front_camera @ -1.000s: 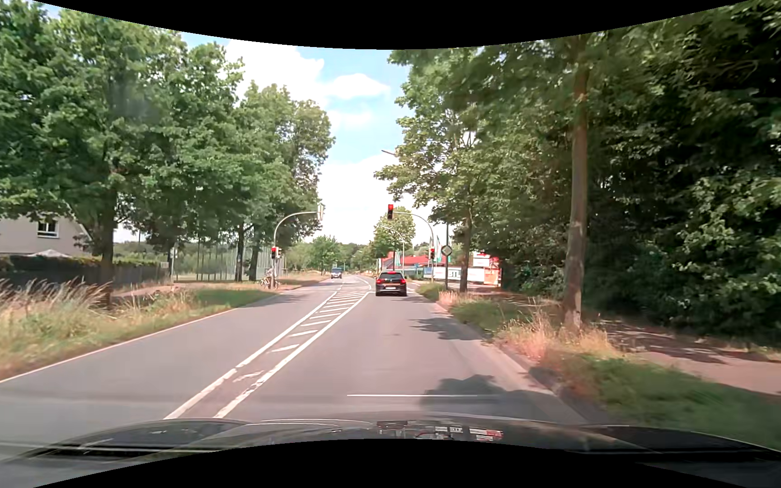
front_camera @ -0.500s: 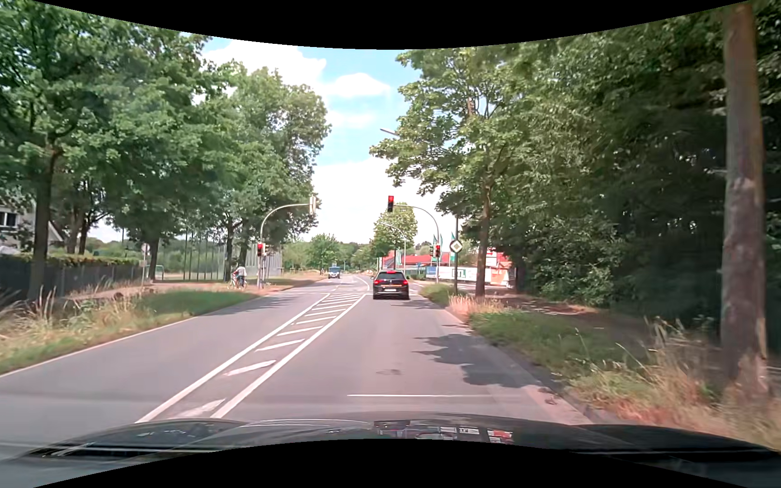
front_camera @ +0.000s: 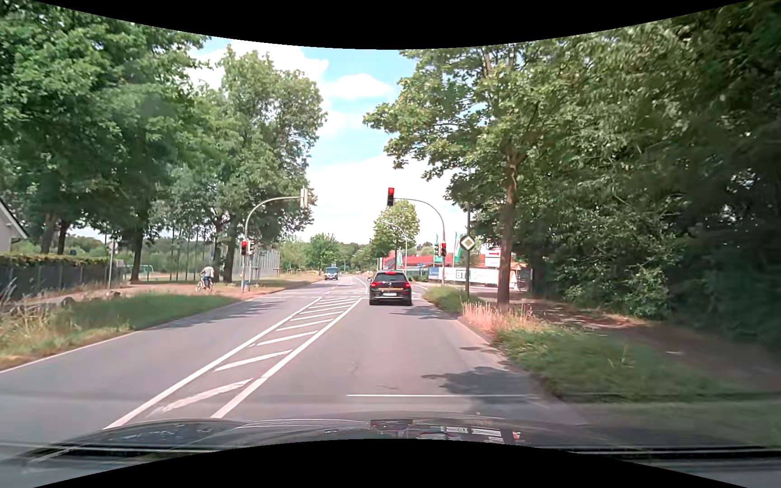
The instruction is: Follow the waypoints while adhering to traffic rules and regulations
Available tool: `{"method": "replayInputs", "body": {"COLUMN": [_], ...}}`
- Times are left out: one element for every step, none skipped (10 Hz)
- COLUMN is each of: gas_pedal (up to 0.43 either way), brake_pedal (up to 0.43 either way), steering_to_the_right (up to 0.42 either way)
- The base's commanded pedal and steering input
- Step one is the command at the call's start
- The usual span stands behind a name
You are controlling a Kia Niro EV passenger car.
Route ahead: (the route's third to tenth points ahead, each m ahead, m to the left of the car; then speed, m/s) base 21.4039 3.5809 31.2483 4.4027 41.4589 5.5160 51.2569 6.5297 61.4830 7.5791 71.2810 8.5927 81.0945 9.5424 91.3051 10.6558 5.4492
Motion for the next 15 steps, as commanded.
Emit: {"method": "replayInputs", "body": {"gas_pedal": [0.0,0.0,0.0,0.0,0.0,0.0,0.0,0.0,0.0,0.0,0.0,0.0,0.0,0.0,0.0], "brake_pedal": [0.0,0.0,0.0,0.0,0.0,0.0,0.0,0.0,0.0,0.0,0.0,0.0,0.0,0.0,0.0], "steering_to_the_right": [-0.005,-0.005,-0.005,-0.005,-0.006,-0.005,-0.006,-0.006,-0.006,-0.006,-0.006,-0.006,-0.005,-0.006,0.0]}}
